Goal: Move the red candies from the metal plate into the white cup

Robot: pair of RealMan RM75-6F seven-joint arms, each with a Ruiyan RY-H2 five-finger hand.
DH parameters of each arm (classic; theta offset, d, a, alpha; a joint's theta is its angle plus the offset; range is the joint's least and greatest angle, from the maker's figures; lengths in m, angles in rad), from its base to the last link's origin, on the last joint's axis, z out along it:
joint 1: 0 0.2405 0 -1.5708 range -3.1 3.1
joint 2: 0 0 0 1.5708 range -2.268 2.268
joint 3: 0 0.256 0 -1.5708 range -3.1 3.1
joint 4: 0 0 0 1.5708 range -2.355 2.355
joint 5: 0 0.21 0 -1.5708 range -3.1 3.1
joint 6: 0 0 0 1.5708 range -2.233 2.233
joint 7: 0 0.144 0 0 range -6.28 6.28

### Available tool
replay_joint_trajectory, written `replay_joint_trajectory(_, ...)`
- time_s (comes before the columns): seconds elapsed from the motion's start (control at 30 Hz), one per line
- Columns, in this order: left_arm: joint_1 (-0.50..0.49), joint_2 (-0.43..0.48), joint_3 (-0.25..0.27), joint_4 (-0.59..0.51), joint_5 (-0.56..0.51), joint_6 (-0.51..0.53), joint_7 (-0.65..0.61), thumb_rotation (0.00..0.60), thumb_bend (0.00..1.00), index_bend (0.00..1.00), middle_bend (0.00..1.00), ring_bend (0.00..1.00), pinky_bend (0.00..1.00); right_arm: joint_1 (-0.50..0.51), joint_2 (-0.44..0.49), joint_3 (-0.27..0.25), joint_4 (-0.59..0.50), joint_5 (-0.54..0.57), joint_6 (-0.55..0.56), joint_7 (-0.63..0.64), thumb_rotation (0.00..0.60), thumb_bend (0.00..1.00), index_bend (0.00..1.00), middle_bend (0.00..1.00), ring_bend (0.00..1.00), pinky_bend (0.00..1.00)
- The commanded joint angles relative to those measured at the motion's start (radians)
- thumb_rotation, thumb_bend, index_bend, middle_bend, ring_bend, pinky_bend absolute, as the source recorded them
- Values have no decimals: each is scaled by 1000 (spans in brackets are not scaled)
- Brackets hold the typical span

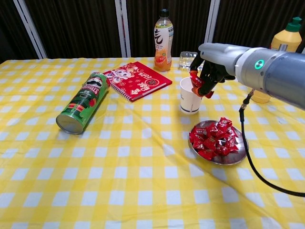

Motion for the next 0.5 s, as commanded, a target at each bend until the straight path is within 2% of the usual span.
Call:
replay_joint_trajectory(0.03, -2, -1, -1, -3, -6, -4, 4, 600, 31, 0, 0, 0, 0, 44, -12, 35, 47, 48, -32, -9, 600, 560, 700, 818, 844, 899)
replay_joint_trajectory(0.27, -7, 0, -4, -10, -22, -18, 8, 600, 31, 0, 0, 0, 0, 125, -38, 74, 171, 115, -90, -10, 600, 560, 685, 818, 844, 899)
replay_joint_trajectory(0.5, -13, 4, -8, -19, -41, -36, 7, 600, 31, 0, 0, 0, 0, 175, -60, 82, 293, 170, -142, 4, 600, 560, 602, 818, 845, 898)
